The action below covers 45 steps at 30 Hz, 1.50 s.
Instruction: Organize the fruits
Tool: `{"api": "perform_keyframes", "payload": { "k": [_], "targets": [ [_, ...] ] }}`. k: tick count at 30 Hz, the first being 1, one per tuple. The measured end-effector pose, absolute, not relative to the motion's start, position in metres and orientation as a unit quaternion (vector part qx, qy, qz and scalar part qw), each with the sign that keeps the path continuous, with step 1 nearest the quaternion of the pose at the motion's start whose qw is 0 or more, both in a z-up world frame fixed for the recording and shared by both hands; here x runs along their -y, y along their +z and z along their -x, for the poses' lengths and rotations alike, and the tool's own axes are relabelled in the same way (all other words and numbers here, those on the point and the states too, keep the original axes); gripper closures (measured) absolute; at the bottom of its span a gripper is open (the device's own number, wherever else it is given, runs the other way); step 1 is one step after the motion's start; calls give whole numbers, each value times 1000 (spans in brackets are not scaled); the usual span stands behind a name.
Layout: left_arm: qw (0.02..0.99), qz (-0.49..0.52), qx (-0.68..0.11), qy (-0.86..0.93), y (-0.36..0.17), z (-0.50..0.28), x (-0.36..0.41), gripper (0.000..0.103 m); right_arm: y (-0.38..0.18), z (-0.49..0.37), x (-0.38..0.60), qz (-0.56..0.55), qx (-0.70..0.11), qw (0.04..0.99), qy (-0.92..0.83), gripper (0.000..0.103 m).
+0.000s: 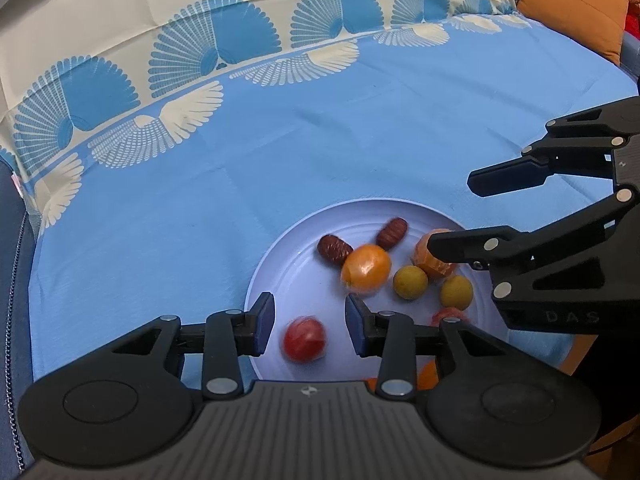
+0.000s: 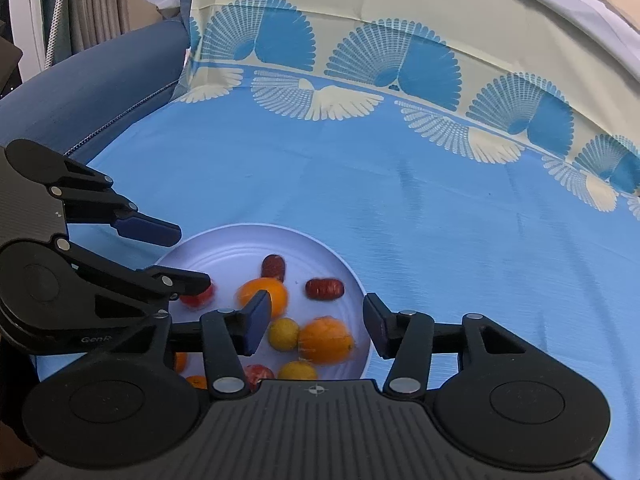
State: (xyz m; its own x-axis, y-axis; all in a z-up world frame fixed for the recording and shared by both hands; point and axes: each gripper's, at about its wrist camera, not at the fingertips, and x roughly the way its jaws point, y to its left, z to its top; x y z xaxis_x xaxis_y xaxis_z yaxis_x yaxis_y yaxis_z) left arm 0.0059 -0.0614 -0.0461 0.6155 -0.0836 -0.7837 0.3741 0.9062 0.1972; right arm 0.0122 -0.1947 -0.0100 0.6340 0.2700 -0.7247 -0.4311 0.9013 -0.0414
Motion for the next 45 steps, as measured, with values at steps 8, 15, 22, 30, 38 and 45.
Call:
{"api": "perform_keyframes", "payload": {
  "k": [8, 15, 22, 30, 38, 45],
  "targets": [
    [884, -172, -416, -122, -44, -7, 61, 59, -9, -12, 195, 107, -380, 900, 187, 46],
    [887, -170, -415, -113, -43, -8, 58, 53, -8, -13, 200, 103, -376, 904, 175, 35],
    [890, -165, -413, -97, -41, -7, 52, 43, -8, -17, 212, 94, -373, 914, 132, 10],
    [895, -159, -409, -78, -36, -1, 45, 26, -9, -15, 226, 77, -380, 916, 99, 1],
    [903, -82, -420, -39, -19, 26, 37, 14, 7, 11, 229, 53, -385, 919, 68, 1],
    [897, -48, -439, 7, -16, 48, 45, 1, 12, 29, 232, 16, -409, 911, 51, 1]
  ]
}}
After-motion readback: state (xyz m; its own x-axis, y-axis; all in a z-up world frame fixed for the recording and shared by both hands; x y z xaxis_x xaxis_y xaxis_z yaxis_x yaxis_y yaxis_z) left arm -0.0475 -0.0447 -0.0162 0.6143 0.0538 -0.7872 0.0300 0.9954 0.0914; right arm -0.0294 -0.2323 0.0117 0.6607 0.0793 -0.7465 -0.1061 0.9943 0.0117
